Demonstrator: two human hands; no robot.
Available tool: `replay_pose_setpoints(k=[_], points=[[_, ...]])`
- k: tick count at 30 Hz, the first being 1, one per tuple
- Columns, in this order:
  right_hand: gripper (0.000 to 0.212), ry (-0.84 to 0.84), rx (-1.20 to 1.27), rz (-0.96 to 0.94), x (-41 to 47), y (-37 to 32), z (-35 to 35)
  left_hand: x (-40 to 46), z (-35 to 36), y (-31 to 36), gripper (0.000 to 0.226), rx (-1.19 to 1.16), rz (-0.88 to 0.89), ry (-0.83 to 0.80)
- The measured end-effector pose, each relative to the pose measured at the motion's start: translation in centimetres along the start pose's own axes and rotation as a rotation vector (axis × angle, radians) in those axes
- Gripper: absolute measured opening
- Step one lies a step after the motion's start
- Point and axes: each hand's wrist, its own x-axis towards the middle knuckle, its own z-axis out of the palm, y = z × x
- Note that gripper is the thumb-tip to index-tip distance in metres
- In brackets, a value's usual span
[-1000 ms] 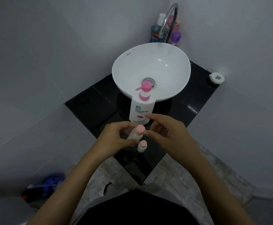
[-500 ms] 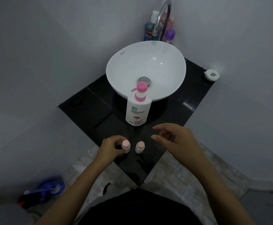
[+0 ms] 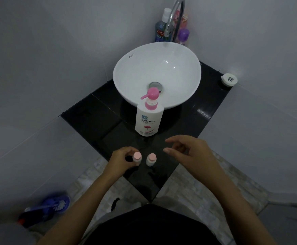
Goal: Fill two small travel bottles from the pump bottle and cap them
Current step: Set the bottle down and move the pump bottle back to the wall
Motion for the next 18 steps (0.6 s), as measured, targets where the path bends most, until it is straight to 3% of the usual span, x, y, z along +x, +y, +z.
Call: replay_pose_setpoints(k=[5,11,18], points=[[0.029,-0.017,-0.007,0.004,0.1,0.0,0.2,0.1,0.1,-0.2,0.047,0.009,-0.009,0.016],[0.031,-0.042,-0.007,0.002,0.5,0.2,0.2,-0.2,-0.8,-0.3,0.082,0.033,-0.033,-0.029],[0.045,0.126,0.16,0.043,3.6,1.5,-1.4,1.8,-6.2,2.6,0.062,-0.107,0.027,0.213]])
